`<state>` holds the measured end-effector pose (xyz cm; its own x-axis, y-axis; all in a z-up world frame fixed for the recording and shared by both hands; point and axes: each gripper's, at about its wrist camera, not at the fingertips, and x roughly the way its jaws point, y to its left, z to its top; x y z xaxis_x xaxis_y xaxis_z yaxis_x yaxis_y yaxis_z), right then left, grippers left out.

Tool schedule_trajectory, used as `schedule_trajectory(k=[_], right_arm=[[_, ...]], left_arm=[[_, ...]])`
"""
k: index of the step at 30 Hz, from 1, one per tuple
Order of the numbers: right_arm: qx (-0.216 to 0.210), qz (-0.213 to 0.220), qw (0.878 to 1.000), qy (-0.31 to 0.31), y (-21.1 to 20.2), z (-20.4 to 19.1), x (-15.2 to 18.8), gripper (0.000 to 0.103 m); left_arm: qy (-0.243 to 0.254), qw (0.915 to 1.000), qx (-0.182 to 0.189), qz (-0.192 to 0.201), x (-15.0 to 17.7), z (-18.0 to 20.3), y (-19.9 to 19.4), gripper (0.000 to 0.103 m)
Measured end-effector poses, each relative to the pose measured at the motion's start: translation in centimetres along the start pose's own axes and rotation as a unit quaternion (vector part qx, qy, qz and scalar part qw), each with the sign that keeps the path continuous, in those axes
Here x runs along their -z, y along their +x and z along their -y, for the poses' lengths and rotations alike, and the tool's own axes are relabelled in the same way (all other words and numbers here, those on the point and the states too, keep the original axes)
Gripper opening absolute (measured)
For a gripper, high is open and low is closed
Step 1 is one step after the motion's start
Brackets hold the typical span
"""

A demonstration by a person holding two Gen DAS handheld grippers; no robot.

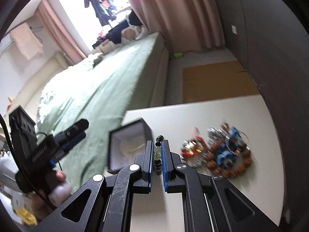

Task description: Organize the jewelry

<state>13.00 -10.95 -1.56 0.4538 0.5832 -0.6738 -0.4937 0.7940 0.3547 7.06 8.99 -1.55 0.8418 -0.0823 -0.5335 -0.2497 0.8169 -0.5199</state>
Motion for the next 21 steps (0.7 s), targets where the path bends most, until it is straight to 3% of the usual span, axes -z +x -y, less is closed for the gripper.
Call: schedule_trajectory(k=[10,12,14,15,16,21], right_arm=[[-0.050,-0.002,0.998,-0.042,2.9,-5.3,-1.5,0.009],[-0.041,0.002,0.998,-0.057,3.5,-5.9,-1.3,0.010],[-0.007,-0.013,0.998,-0.064,4.4,-5.8,-0.8,0.032],[0.005,-0.018,0.998,-0.056,4.7,-5.3,-0.4,0.059],[0.009,-0.014,0.999,-0.045,4.4,-4.7,-0.2,0.075],[0.031,-0.001,1.000,0.006,2.1,-1.4,0.6,0.077]], left_arm=[[-0.036,0.9989,-0.028,0.008,-1.3,-4.3,-2.0,0.081],[-0.037,0.9987,-0.033,0.007,-1.4,-4.6,-2.1,0.083],[-0.035,0.9987,-0.036,0.008,-1.3,-4.4,-2.4,0.088],[-0.032,0.9989,-0.035,0.007,-1.2,-4.3,-2.5,0.090],[-0.028,0.9990,-0.034,0.006,-1.2,-4.0,-2.5,0.092],[-0.015,0.9997,-0.021,-0.004,-0.8,-2.7,-2.5,0.096]])
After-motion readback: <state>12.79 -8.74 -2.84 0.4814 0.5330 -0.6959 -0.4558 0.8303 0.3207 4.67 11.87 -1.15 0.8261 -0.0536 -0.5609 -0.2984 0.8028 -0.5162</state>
